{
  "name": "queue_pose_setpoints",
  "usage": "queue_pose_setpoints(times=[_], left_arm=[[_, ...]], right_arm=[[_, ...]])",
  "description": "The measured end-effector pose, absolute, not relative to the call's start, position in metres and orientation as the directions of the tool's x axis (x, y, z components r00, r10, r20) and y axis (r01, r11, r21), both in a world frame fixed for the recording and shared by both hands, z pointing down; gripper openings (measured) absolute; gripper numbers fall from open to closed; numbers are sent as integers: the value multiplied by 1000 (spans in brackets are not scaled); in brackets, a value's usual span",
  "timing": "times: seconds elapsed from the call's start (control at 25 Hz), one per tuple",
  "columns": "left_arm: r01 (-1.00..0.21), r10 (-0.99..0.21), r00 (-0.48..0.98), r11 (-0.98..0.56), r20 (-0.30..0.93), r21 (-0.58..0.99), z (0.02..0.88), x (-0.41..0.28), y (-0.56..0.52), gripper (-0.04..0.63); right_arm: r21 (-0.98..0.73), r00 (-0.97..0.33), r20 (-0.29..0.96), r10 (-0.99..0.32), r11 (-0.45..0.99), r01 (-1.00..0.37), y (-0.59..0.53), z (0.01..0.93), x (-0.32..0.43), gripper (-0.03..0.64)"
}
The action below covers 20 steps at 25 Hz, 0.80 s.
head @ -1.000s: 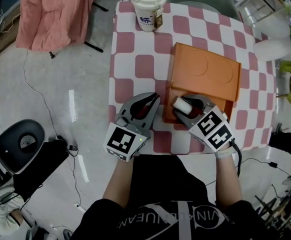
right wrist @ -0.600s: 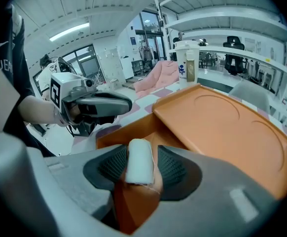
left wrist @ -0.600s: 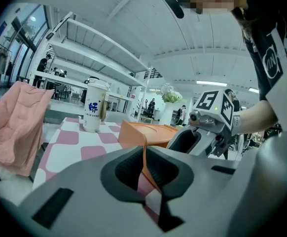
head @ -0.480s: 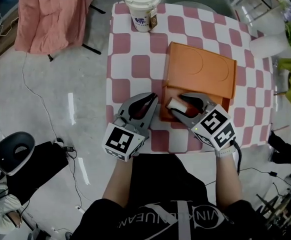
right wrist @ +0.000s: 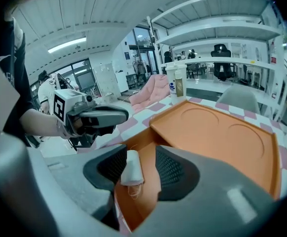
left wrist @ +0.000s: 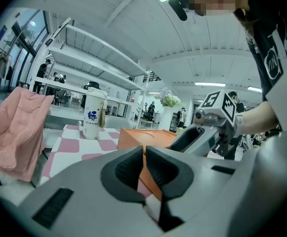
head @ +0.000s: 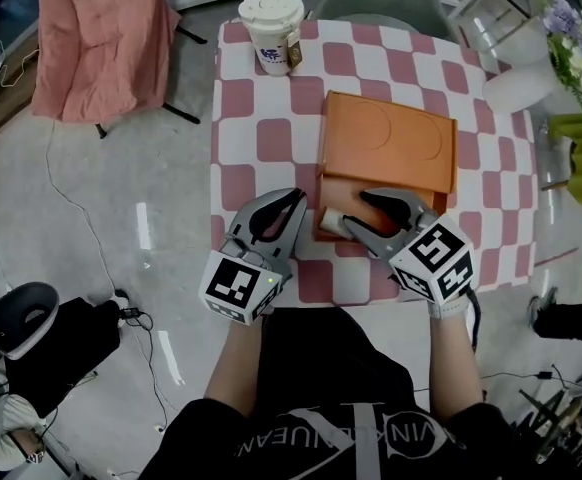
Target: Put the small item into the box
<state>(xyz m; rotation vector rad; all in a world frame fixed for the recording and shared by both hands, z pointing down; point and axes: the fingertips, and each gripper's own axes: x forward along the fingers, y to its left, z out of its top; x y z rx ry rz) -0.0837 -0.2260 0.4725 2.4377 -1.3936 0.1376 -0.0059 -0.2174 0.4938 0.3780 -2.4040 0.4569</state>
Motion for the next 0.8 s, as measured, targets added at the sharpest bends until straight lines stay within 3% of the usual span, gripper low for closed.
queue_pose_setpoints(times=[0.24, 0.44, 0.8], left_arm=[[-845, -818, 530, -488, 223, 218, 459, -79, -227, 23], [-831, -809, 552, -511, 204, 220, 449, -69, -222, 23], [-816, -803, 571, -534, 167, 224, 429, -55, -216, 23]], right_arm=[[-184, -753, 599, -272, 868, -461, -224, 474, 13, 156], [-144, -755, 530, -387, 836, -529, -225, 453, 29, 82], [-133, -751, 450, -483, 795, -591, -217, 428, 52, 18]])
